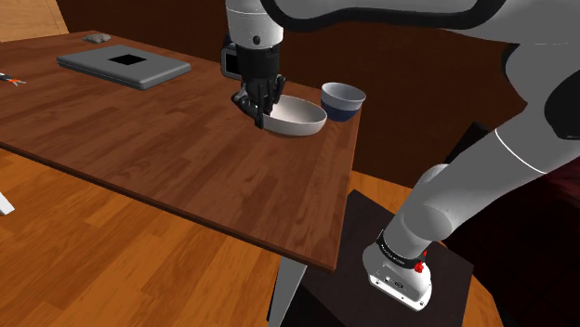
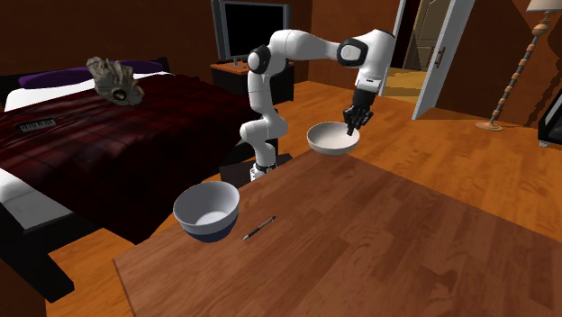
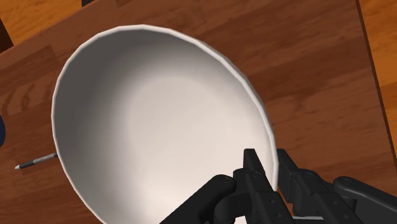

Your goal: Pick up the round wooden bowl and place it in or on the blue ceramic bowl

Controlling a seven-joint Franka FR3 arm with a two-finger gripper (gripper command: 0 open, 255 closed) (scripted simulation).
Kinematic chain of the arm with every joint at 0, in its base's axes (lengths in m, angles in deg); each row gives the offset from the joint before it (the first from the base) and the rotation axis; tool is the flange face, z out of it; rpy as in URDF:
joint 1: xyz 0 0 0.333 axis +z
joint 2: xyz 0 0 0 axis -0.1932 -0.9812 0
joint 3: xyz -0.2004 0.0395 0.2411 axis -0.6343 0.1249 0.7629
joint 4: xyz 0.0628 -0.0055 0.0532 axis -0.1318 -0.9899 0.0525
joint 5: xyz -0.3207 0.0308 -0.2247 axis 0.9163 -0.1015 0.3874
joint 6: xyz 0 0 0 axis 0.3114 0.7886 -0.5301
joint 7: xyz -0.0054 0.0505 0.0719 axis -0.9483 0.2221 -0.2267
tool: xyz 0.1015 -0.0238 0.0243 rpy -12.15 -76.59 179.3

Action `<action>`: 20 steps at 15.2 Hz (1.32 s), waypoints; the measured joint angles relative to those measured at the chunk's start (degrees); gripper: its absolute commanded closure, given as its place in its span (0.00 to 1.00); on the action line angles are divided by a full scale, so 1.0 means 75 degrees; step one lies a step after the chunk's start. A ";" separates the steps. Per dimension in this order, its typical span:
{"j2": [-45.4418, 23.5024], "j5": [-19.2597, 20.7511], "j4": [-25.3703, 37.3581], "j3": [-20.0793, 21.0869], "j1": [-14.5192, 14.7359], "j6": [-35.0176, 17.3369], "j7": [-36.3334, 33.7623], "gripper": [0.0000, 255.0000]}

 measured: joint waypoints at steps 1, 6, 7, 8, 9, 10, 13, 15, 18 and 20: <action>-0.0018 0.0011 0.0118 -0.0005 -0.0008 0.0101 0.0011 1.00; -0.0044 0.0053 0.0532 -0.0079 -0.0056 0.0486 0.0129 1.00; 0.0053 0.0052 0.0466 -0.0202 -0.0096 0.0494 0.0298 1.00; 0.0181 0.0047 0.0344 -0.0348 -0.0138 0.0477 0.0494 1.00; 0.0260 0.0064 0.0256 -0.0486 -0.0187 0.0447 0.0685 1.00; 0.0340 0.0087 0.0181 -0.0635 -0.0241 0.0435 0.0887 1.00; 0.0584 0.0173 -0.0107 -0.1093 -0.0401 0.0330 0.1514 1.00; 0.0660 0.0264 -0.0200 -0.1384 -0.0519 0.0273 0.1914 1.00; 0.0739 0.0413 -0.0299 -0.1804 -0.0696 0.0200 0.2491 1.00; 0.0835 0.0490 -0.0418 -0.2066 -0.0796 0.0138 0.2849 1.00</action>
